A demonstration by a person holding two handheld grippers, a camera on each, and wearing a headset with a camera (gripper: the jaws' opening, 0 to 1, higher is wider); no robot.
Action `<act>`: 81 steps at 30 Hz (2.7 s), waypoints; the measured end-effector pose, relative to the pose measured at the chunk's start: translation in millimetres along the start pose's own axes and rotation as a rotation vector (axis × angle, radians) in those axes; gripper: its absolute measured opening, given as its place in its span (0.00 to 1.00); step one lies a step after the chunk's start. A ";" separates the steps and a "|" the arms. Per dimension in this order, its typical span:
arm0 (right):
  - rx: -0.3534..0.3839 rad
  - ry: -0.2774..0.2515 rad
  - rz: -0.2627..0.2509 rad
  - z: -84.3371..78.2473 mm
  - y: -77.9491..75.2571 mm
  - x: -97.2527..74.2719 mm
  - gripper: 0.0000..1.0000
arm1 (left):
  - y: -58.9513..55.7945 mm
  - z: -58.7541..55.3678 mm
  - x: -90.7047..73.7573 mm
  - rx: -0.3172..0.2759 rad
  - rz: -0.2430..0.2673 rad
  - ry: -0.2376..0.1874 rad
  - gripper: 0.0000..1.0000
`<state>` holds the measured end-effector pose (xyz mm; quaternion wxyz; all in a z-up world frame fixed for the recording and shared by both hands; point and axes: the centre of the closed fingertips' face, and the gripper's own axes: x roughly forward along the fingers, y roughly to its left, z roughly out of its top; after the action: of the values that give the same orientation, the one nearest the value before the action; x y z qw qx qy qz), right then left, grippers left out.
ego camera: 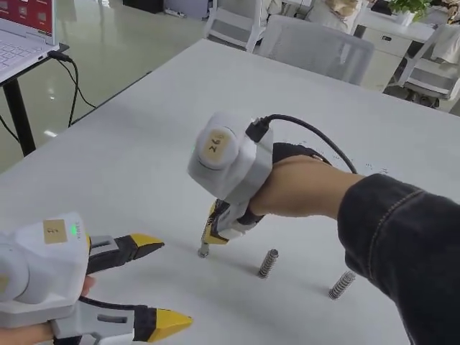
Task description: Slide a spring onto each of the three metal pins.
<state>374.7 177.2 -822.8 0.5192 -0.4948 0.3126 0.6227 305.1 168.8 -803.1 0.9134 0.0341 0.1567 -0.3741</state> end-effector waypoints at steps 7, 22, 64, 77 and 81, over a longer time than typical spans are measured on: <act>0.003 0.013 0.011 -3.6 5.2 10.1 0.08 | -0.7 -1.1 0.9 -0.002 -0.004 0.003 0.62; 0.012 0.019 0.009 -7.2 8.0 22.1 0.08 | -0.7 -3.9 0.8 -0.006 -0.005 0.010 0.61; 0.058 -0.007 -0.016 -22.4 7.8 9.0 0.35 | -3.7 -0.4 4.1 0.009 -0.014 0.019 0.62; 0.127 -0.029 -0.033 -39.4 5.0 0.4 0.42 | -5.3 2.0 5.4 0.019 -0.019 0.023 0.62; 0.150 -0.035 -0.035 -45.5 5.5 -3.3 0.44 | -5.8 3.4 5.7 0.022 -0.021 0.024 0.62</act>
<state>382.7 133.6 -834.7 0.5713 -0.4489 0.3405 0.5969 305.8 160.2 -801.4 0.9071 0.0469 0.1639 -0.3849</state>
